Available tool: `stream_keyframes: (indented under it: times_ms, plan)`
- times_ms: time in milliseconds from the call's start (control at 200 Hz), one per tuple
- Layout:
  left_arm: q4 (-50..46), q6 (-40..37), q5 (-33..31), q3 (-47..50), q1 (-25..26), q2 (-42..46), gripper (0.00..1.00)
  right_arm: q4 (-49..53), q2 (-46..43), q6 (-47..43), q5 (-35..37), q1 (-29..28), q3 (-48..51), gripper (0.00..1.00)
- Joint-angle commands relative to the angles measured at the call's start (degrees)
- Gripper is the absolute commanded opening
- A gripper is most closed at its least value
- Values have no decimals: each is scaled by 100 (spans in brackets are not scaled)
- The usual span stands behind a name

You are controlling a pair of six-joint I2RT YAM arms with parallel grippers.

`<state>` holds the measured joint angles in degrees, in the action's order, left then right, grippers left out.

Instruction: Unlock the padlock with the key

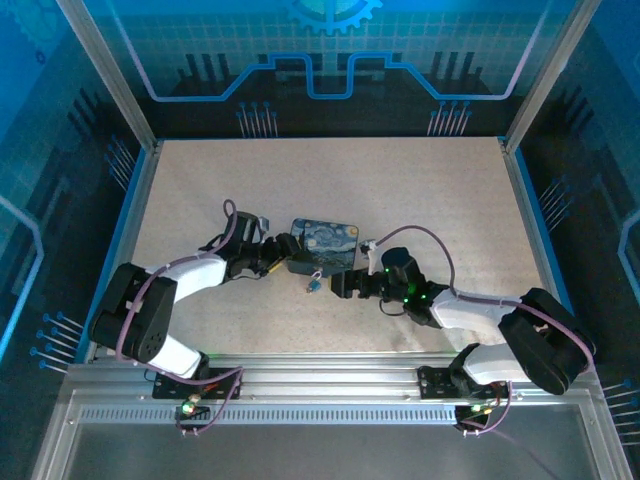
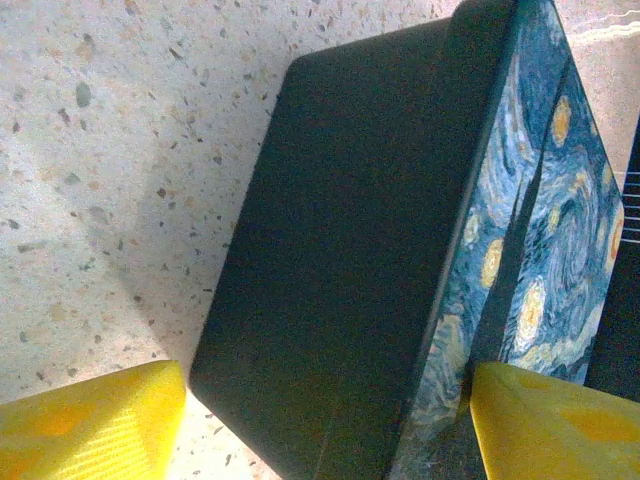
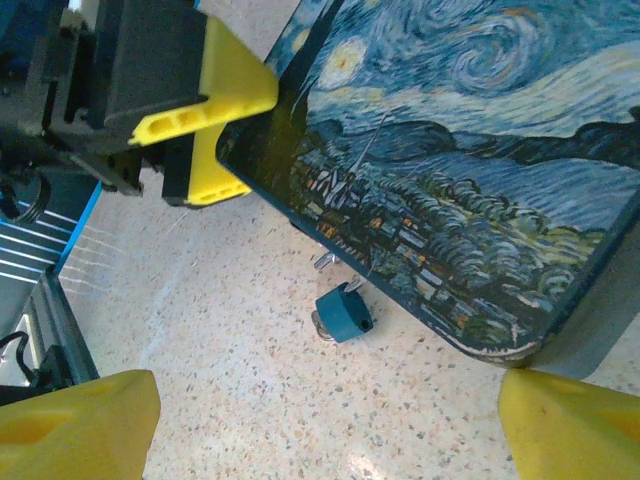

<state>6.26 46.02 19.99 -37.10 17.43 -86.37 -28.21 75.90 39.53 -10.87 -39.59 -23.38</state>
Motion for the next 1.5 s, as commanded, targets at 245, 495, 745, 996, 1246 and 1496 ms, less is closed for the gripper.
stream_keyframes:
  times_ms: [245,495,745,996,1246,1496]
  plan:
    - [-313,339,-251,663,663,106,75,-551,333,-448,-332,422,-438,89]
    - [-81,672,-425,878,977,145,75,-700,416,-635,-432,652,-496,89]
    - [-10,739,-483,880,986,151,75,-633,-46,-560,-180,674,3,90]
    - [23,775,-505,885,977,182,75,-1335,100,-119,-399,391,318,88]
    - [37,778,-501,899,975,214,76,-2387,1083,308,-243,8,325,82]
    - [68,779,-470,904,984,180,75,-3120,1994,349,100,-281,156,75]
